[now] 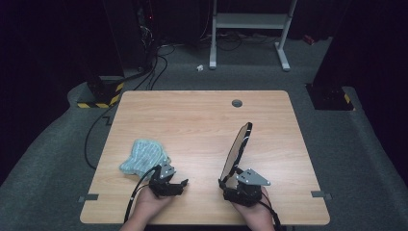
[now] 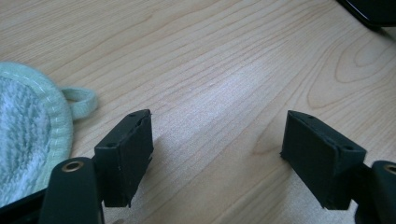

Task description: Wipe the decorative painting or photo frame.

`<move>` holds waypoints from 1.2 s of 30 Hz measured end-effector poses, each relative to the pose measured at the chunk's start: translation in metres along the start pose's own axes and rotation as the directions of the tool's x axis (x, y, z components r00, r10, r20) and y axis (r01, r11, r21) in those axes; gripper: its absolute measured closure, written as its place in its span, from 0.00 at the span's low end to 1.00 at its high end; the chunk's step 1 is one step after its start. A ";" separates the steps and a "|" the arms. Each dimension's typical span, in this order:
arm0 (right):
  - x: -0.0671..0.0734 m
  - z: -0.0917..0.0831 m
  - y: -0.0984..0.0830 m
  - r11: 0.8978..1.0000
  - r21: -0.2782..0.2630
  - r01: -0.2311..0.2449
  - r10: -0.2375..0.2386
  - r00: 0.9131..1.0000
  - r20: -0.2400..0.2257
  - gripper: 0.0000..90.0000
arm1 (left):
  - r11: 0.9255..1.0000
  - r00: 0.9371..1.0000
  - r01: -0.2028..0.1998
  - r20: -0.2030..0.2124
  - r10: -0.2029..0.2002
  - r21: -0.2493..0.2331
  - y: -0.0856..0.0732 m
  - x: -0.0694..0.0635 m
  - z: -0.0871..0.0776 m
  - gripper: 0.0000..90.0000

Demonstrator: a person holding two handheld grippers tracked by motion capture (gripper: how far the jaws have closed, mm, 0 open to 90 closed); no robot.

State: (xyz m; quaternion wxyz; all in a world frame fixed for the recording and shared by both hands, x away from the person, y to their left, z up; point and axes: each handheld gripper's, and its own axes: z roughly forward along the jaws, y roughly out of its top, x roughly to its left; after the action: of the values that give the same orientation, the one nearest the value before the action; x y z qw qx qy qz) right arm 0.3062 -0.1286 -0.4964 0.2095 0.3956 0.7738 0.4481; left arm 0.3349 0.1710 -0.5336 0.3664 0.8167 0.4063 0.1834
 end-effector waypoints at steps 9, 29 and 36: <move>-0.004 -0.007 -0.006 1.000 -0.003 -0.003 0.003 1.000 -0.005 0.32 | 1.000 1.000 -0.001 0.001 0.001 0.001 0.000 0.000 0.000 0.28; -0.026 -0.027 -0.018 0.999 0.000 -0.043 0.043 0.999 0.028 0.43 | 1.000 1.000 -0.004 0.008 0.004 0.001 0.000 0.001 0.000 0.28; -0.041 -0.033 -0.020 0.998 -0.009 -0.061 0.062 0.997 0.051 0.50 | 1.000 1.000 -0.006 0.011 0.006 0.000 0.000 0.001 0.000 0.29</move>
State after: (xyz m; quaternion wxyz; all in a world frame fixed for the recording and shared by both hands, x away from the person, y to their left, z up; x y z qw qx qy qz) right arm 0.2999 -0.1840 -0.4980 0.2168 0.4298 0.7539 0.4471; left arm 0.3359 0.1713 -0.5335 0.3681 0.8188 0.4020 0.1800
